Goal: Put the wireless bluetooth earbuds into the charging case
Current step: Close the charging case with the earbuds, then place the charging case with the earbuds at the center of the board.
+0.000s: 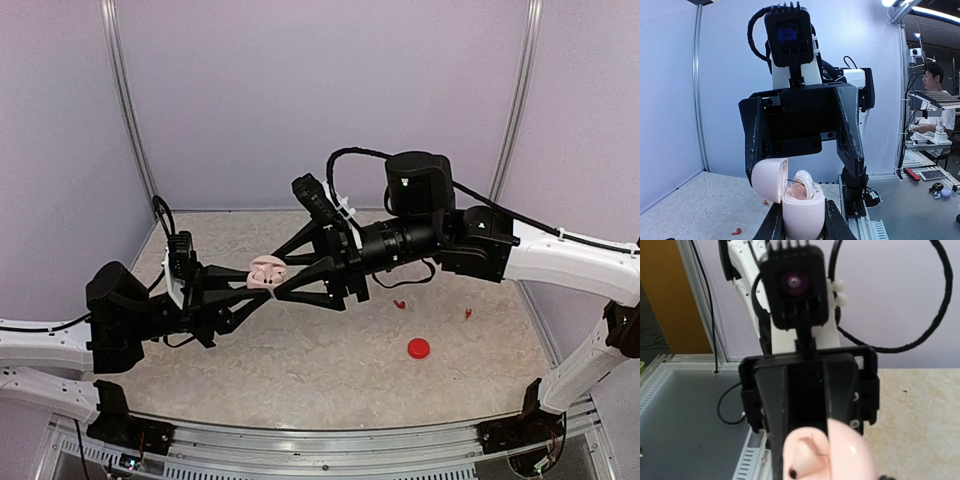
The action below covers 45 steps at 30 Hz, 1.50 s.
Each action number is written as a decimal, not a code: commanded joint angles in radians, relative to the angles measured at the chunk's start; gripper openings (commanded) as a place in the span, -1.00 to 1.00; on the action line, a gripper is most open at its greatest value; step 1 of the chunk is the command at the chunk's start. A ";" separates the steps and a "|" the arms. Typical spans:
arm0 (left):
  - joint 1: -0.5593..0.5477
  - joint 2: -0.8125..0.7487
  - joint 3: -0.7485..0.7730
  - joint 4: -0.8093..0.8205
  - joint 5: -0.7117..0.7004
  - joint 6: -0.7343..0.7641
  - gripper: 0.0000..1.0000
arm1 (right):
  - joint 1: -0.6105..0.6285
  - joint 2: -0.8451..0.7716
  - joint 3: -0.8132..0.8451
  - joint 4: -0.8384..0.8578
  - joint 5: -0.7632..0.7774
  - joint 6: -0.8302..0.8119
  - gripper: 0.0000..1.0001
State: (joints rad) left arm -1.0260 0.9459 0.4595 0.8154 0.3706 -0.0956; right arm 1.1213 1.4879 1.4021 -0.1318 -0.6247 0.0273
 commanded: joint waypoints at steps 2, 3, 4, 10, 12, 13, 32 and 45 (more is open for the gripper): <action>0.030 -0.001 -0.004 0.036 -0.056 -0.030 -1.00 | 0.024 -0.039 -0.035 0.024 -0.078 -0.046 0.28; 0.032 0.000 -0.004 0.036 -0.059 -0.032 -1.00 | 0.024 -0.038 -0.035 0.024 -0.084 -0.050 0.27; 0.035 0.002 -0.004 0.035 -0.061 -0.036 -1.00 | 0.026 -0.040 -0.037 0.026 -0.088 -0.055 0.26; 0.052 0.013 -0.001 0.040 -0.058 -0.055 -1.00 | 0.029 -0.054 -0.043 0.024 -0.109 -0.068 0.18; 0.055 0.016 0.001 0.039 -0.055 -0.058 -1.00 | 0.029 -0.055 -0.043 0.016 -0.104 -0.068 0.17; 0.056 0.018 0.001 0.039 -0.055 -0.058 -1.00 | 0.029 -0.058 -0.043 0.011 -0.091 -0.069 0.16; 0.225 0.122 0.027 -0.008 -0.233 -0.298 -0.91 | -0.183 -0.288 -0.299 0.204 0.126 0.103 0.99; 0.390 0.583 0.340 -0.234 -0.179 -0.473 -1.00 | -0.264 -0.324 -0.512 0.303 0.128 0.199 0.99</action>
State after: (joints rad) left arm -0.6621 1.4227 0.7074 0.6552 0.1589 -0.5365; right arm 0.8833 1.1828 0.9325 0.0921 -0.4850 0.1810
